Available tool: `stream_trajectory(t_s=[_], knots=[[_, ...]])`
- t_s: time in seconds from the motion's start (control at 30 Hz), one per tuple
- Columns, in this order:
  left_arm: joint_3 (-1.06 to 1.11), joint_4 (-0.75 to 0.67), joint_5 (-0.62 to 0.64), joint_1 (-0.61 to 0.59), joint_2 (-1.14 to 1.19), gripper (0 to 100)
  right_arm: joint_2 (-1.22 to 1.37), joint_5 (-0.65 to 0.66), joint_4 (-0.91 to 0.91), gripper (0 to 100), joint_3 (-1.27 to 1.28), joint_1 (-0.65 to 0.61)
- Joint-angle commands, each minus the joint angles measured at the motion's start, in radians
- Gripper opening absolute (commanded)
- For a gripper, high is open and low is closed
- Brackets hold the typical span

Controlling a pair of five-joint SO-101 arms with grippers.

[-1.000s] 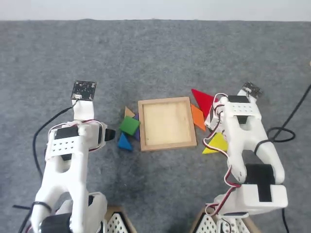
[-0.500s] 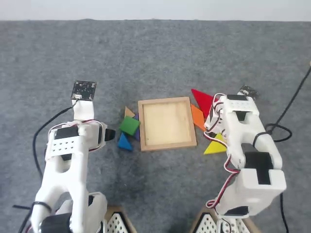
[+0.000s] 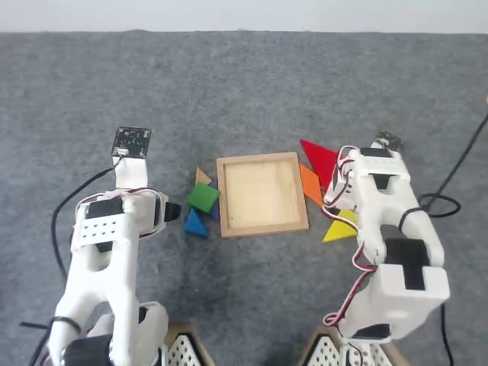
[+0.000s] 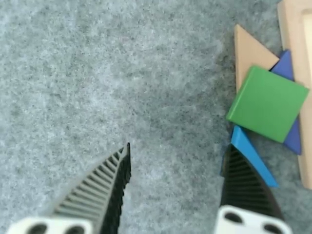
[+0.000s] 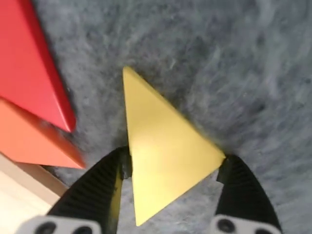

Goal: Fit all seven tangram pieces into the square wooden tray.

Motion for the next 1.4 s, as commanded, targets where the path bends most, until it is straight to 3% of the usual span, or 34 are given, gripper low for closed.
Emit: stream_trajectory(t_s=[0.0,0.2,0.43,0.5,0.6,0.67,0.83,1.37], knots=[[-0.01,-0.023,0.009,-0.006,-0.032,29,0.005,0.06,-0.002,15.5,-0.048,0.036],[-0.01,-0.023,0.009,-0.006,-0.032,29,0.004,0.152,0.013,15.4,-0.087,0.124],[-0.01,-0.025,0.009,-0.006,-0.032,29,0.002,0.206,0.104,15.4,-0.17,0.125],[-0.008,-0.025,0.009,-0.006,-0.032,29,0.002,0.305,0.128,15.8,-0.192,0.13],[-0.001,-0.025,0.006,-0.006,-0.032,29,0.002,0.574,0.154,16.5,-0.206,0.136],[-0.001,-0.025,0.006,-0.006,-0.032,29,0.004,0.658,0.157,20.3,-0.206,0.137],[-0.001,-0.025,0.005,-0.006,-0.032,29,0.012,0.66,0.153,30.5,-0.229,0.168],[-0.001,-0.025,0.005,-0.006,-0.032,29,0.137,0.6,0.065,30.7,-0.295,0.116]])
